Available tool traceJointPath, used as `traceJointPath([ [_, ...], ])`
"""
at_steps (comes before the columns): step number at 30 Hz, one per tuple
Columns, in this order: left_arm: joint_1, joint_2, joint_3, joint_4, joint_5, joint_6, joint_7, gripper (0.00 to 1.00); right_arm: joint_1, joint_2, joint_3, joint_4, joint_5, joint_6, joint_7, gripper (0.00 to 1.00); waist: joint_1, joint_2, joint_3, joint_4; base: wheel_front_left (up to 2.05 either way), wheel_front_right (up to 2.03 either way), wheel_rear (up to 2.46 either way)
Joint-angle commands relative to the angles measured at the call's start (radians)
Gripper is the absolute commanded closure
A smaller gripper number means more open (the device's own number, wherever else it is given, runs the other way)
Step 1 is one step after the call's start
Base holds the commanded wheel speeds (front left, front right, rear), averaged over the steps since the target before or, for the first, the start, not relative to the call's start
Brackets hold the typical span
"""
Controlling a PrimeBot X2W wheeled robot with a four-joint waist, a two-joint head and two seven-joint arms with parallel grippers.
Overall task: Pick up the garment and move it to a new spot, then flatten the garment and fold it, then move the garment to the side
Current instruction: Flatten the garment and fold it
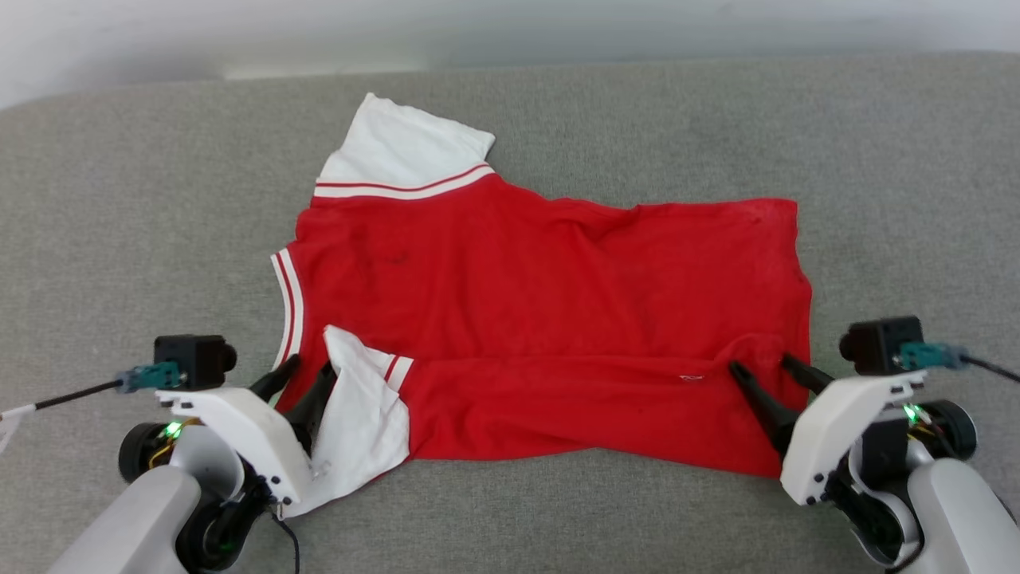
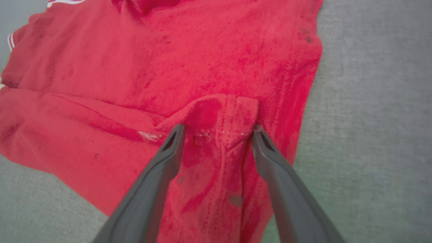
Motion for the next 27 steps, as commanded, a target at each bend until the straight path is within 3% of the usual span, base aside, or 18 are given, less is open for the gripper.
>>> traceJointPath([
  [1,0.023,0.0,0.007,0.008,-0.002,0.009,-0.014,0.0,0.028,0.003,-0.009,-0.005,0.004,-0.001,-0.025,0.0,-0.0002,0.0,-0.027,0.007,0.0,0.0,0.0],
  [8,0.108,0.04,0.054,-0.026,-0.022,0.08,-0.063,0.0,0.126,0.033,-0.095,-0.107,-0.044,-0.001,-0.221,0.0,-0.0002,0.0,-0.129,0.021,0.0,0.0,0.0],
  [13,0.176,0.099,0.083,-0.146,-0.043,0.156,-0.039,0.0,0.211,0.078,-0.166,-0.191,-0.102,-0.001,-0.256,0.0,-0.0002,0.0,-0.195,0.028,0.0,0.0,0.0],
  [22,0.25,0.288,0.048,-0.448,-0.092,0.266,0.239,0.0,0.332,0.14,-0.204,-0.351,-0.155,-0.001,-0.189,0.0,-0.0002,0.0,-0.223,0.019,0.0,0.0,0.0],
  [27,0.277,0.333,0.029,-0.532,-0.137,0.308,0.351,0.0,0.337,0.155,-0.21,-0.398,-0.156,-0.001,-0.163,0.0,-0.0002,0.0,-0.179,-0.008,0.0,0.0,0.0],
])
